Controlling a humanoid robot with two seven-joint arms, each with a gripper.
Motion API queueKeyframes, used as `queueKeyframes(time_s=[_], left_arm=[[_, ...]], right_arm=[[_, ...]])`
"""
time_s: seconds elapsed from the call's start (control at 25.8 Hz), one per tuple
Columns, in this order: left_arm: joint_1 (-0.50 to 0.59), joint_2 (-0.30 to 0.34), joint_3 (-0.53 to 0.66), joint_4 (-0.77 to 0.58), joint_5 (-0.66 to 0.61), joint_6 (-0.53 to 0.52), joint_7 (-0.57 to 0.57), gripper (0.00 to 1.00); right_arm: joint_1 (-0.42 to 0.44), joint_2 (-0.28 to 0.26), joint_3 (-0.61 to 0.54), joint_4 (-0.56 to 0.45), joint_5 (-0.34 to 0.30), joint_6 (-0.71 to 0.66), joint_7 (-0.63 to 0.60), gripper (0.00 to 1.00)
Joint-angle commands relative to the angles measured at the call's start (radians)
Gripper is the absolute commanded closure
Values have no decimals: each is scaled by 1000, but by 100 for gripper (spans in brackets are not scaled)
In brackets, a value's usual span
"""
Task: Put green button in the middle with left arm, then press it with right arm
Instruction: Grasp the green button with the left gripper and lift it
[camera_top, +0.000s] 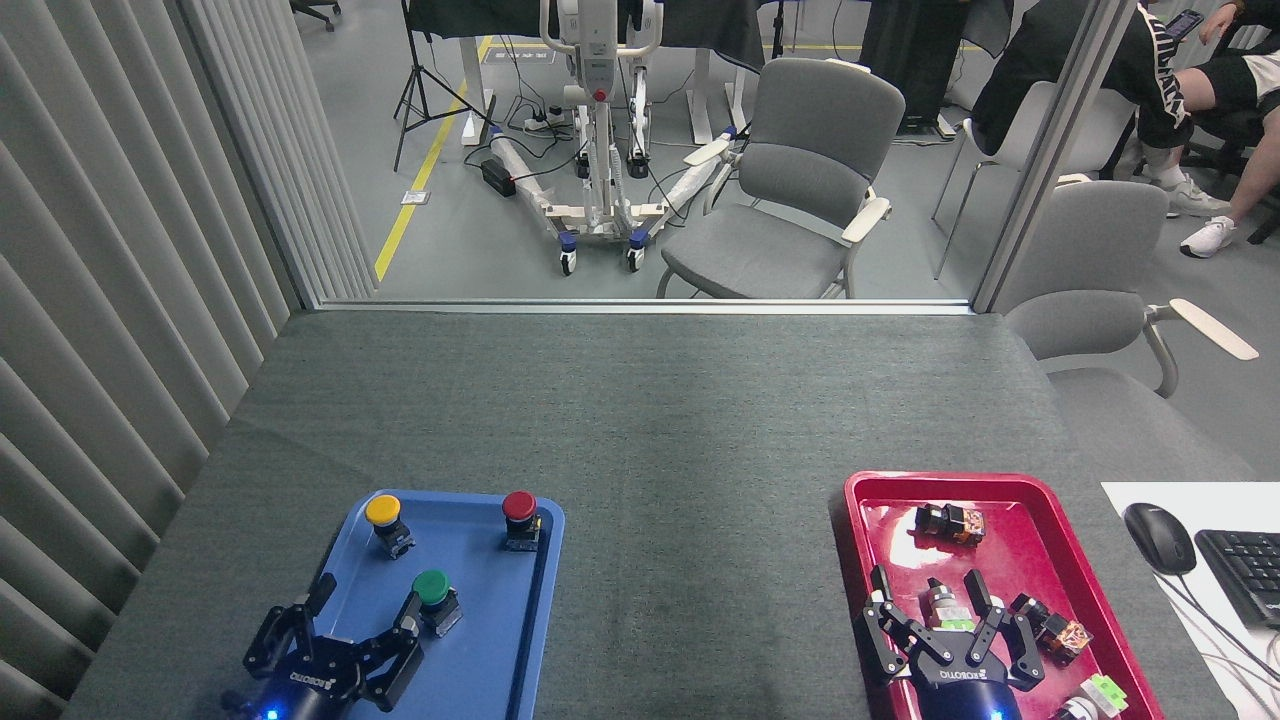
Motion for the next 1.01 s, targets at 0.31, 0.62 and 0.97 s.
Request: queueKeyframes(time_s=[0.31, 0.62, 0.97], left_arm=[[-70, -3, -120, 148, -18, 22, -2, 0], [-148, -18, -173, 251, -16, 4, 13, 1], [-176, -17, -173, 324, -16, 4, 15, 64]], right_arm=[[1, -2, 0, -2, -1, 13, 6, 1], [-1, -5, -2, -2, -1, 11, 6, 1], [-1, 0, -2, -2, 24, 13, 8, 1]])
